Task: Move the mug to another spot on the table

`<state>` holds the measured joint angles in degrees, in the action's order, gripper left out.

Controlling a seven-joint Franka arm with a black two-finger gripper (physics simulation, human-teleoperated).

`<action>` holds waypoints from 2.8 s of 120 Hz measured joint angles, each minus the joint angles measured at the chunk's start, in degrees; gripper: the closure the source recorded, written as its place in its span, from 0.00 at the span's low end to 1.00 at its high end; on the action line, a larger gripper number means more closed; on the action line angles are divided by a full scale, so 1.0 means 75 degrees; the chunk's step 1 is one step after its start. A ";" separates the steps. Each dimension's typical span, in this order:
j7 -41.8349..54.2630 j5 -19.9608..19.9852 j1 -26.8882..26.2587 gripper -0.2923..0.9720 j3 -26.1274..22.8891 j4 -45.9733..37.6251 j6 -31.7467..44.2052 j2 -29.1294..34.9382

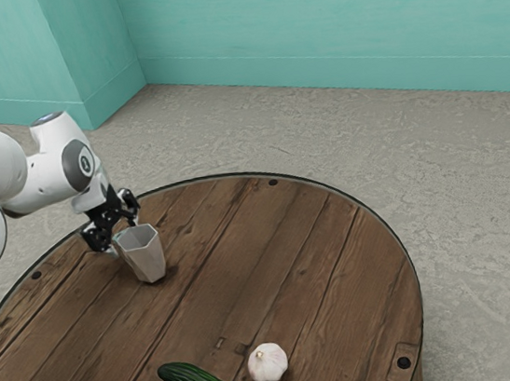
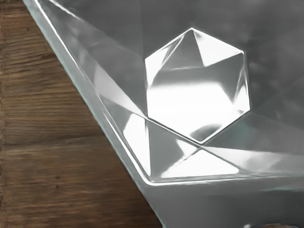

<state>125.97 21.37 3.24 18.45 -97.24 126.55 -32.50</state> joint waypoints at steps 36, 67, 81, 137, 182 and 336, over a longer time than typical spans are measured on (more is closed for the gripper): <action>0.0521 0.0333 0.0033 0.49 0.0001 -0.0275 0.0063 0.0188; 0.0824 0.0484 -0.0015 0.52 0.0001 -0.0420 0.0072 0.0345; 0.0920 0.0568 -0.0032 0.58 0.0001 -0.0453 0.0070 0.0354; 0.1217 0.0945 -0.0036 0.75 0.0000 -0.0434 0.0126 0.0482; 0.1484 0.1899 0.0050 0.81 0.0377 -0.0356 -0.0833 0.0552; 0.2479 0.2910 -0.0608 0.48 0.0340 -0.1104 -0.2541 0.0277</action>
<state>144.56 43.20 -1.32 21.00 -105.52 107.49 -30.42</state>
